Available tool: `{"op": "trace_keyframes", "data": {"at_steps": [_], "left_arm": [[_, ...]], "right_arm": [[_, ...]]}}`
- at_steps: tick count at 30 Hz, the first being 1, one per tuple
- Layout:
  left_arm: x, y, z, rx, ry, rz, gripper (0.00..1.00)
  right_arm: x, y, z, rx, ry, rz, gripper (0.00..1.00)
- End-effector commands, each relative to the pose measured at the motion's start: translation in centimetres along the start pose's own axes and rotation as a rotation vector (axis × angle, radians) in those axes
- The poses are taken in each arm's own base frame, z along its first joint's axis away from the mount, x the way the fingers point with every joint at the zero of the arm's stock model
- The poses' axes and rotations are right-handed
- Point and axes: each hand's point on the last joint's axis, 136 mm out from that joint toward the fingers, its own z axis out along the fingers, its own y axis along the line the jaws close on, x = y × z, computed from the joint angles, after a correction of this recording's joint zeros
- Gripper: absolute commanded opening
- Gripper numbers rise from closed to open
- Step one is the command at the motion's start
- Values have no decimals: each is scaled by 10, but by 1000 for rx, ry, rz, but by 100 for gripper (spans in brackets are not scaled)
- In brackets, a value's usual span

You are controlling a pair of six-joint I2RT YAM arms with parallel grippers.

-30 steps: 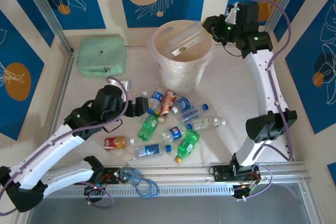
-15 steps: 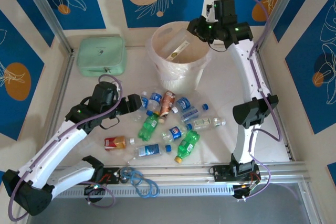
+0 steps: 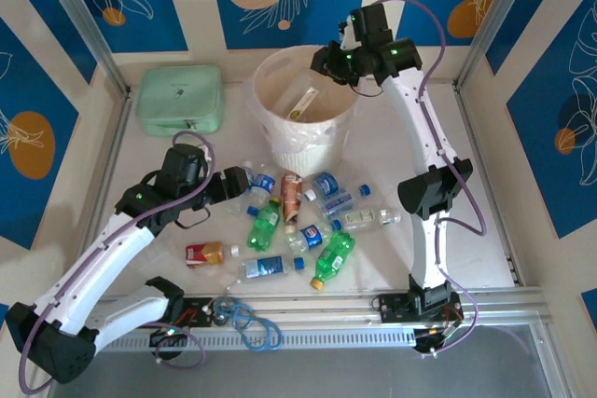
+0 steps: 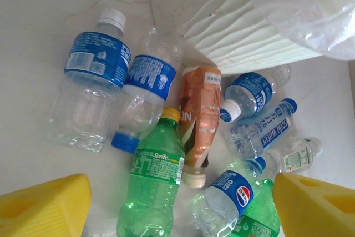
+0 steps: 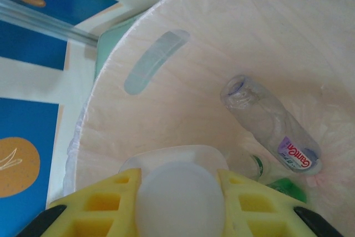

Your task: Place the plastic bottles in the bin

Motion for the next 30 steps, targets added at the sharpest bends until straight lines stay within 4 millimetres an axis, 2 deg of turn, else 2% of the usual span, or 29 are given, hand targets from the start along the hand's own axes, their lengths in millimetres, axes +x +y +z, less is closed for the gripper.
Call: {"op": "trace_keyframes", "data": {"at_steps": [1,4,6,8,10,12,13,19,25,30], "left_arm": [[6,10,3,-32,34,-13,84],[8,15,3,-51,42,-13,84],[10,20,3,-75,47,-16,84],[12,29,3,-112,52,-21,85],[15,39,3,-151,60,-31,87],[17,48,3,-188,65,-36,87],[17,53,4,-209,67,-36,87],[13,73,18,-276,89,-51,92],[-2,85,48,-326,98,-43,95],[-8,85,66,-338,136,-7,95]], "right_arm": [[26,26,-3,-73,84,-4,4],[33,29,-1,-53,85,-14,5],[33,24,-2,-3,67,-15,11],[30,16,-6,45,47,-2,21],[28,10,-10,66,34,5,37],[26,10,-16,75,21,-2,43],[25,11,-19,80,10,-9,51],[19,28,-50,60,-56,-64,71],[21,46,-100,42,-135,-118,74],[55,58,-133,40,-152,-208,72]]}}
